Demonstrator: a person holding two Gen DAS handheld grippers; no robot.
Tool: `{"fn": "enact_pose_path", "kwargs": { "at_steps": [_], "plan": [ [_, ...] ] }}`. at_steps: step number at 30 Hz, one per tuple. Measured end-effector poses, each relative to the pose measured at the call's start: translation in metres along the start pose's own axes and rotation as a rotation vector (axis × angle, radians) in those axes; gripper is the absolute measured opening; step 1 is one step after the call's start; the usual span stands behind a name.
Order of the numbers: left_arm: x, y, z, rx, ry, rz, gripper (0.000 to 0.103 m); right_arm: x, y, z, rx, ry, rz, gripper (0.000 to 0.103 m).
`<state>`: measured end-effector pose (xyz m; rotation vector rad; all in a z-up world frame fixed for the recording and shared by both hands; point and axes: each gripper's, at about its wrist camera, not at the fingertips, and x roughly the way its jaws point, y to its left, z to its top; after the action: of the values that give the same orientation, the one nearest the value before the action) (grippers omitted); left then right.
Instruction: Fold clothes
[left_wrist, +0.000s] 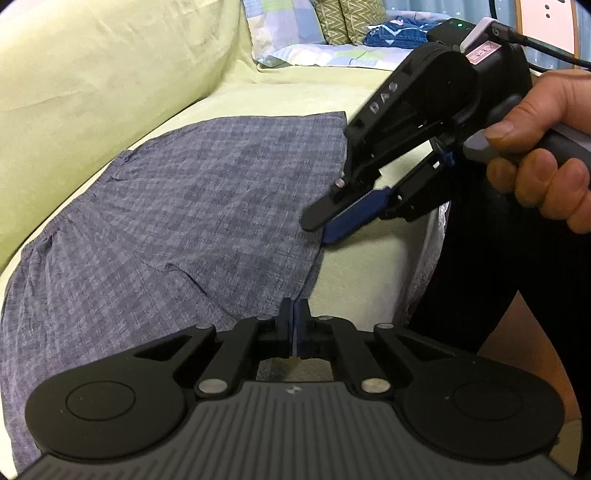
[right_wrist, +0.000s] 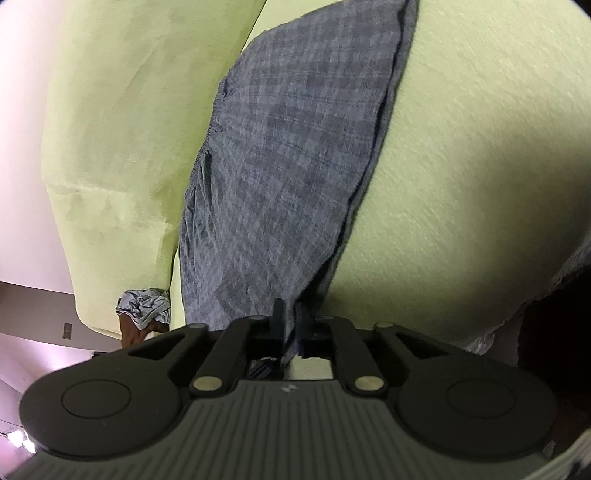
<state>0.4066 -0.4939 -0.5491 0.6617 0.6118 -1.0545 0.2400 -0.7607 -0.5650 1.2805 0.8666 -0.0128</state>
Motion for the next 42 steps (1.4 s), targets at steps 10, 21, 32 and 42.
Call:
{"fn": "enact_pose_path", "kwargs": {
  "at_steps": [10,21,32,42],
  "plan": [
    [-0.012,0.006,-0.004,-0.026,-0.025,0.004,0.001,0.015,0.004,-0.01,0.012,0.047,0.028,0.022],
    [-0.014,0.009,-0.004,-0.01,-0.027,0.025,0.021,0.02,0.006,-0.011,0.033,0.043,0.053,0.022],
    [0.002,-0.009,0.002,0.083,-0.021,0.049,0.019,0.011,0.0,-0.008,0.075,0.018,0.072,0.024],
    [0.006,-0.008,0.0,0.081,-0.008,0.053,0.001,0.006,-0.005,-0.001,0.086,-0.029,0.054,0.026]
  ]
}}
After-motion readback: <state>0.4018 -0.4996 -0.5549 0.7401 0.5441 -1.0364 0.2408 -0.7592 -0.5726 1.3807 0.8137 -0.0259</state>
